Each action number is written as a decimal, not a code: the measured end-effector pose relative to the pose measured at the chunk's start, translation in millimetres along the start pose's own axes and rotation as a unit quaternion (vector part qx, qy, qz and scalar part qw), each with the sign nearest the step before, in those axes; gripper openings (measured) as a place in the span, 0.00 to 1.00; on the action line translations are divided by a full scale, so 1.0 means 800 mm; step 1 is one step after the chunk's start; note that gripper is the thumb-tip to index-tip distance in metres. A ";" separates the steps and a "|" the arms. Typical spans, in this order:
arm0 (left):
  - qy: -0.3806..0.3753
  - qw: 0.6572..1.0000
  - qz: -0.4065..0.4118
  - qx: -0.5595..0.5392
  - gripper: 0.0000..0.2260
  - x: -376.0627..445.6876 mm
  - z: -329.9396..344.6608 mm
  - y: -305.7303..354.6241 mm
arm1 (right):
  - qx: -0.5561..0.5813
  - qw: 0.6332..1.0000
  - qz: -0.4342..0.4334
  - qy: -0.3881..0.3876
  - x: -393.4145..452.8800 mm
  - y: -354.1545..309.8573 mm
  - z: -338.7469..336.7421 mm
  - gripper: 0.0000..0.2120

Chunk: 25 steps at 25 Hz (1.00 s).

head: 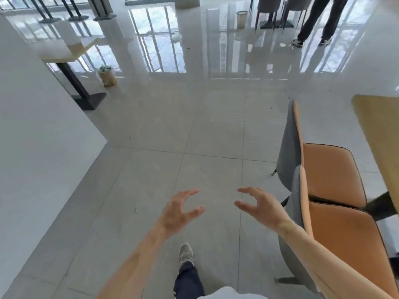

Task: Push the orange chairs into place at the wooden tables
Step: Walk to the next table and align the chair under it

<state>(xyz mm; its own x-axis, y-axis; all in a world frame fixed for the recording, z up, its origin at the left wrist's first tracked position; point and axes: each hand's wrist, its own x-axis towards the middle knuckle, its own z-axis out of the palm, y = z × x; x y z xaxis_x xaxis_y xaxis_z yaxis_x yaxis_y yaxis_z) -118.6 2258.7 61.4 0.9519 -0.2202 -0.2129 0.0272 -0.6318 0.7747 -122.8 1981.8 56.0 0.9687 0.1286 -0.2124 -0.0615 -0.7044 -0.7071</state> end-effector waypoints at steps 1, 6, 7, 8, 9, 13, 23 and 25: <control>-0.017 1.000 0.012 0.000 0.24 0.025 -0.002 0.001 | -0.003 1.000 0.014 0.010 0.011 0.004 -0.007 0.24; -0.120 0.989 0.081 0.007 0.23 0.170 -0.009 0.015 | 0.038 0.988 0.109 0.105 0.065 0.016 -0.035 0.24; -0.155 0.983 0.096 0.011 0.23 0.202 -0.008 0.023 | 0.046 0.981 0.135 0.130 0.073 0.016 -0.040 0.24; -0.189 0.976 0.110 0.014 0.23 0.230 -0.005 0.032 | 0.050 0.975 0.157 0.149 0.077 0.015 -0.042 0.24; -0.222 0.967 0.124 0.014 0.23 0.251 -0.001 0.042 | 0.052 0.970 0.174 0.162 0.076 0.013 -0.043 0.24; -0.345 0.913 0.205 0.069 0.26 0.331 0.044 0.095 | 0.076 0.928 0.270 0.244 0.054 0.024 -0.052 0.24; -0.515 0.760 0.361 0.165 0.30 0.387 0.220 0.232 | 0.127 0.773 0.456 0.422 -0.050 0.092 -0.041 0.23; -0.532 0.737 0.376 0.180 0.30 0.389 0.247 0.249 | 0.131 0.751 0.482 0.432 -0.060 0.100 -0.033 0.24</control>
<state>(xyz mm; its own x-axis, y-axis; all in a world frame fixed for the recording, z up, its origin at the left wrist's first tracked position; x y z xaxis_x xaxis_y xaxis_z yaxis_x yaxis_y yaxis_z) 122.7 1917.7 31.9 -0.1264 -0.9460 -0.2986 -0.6518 -0.1478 0.7439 -168.1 1900.9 27.0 0.2318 -0.9335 -0.2735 -0.7702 -0.0044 -0.6378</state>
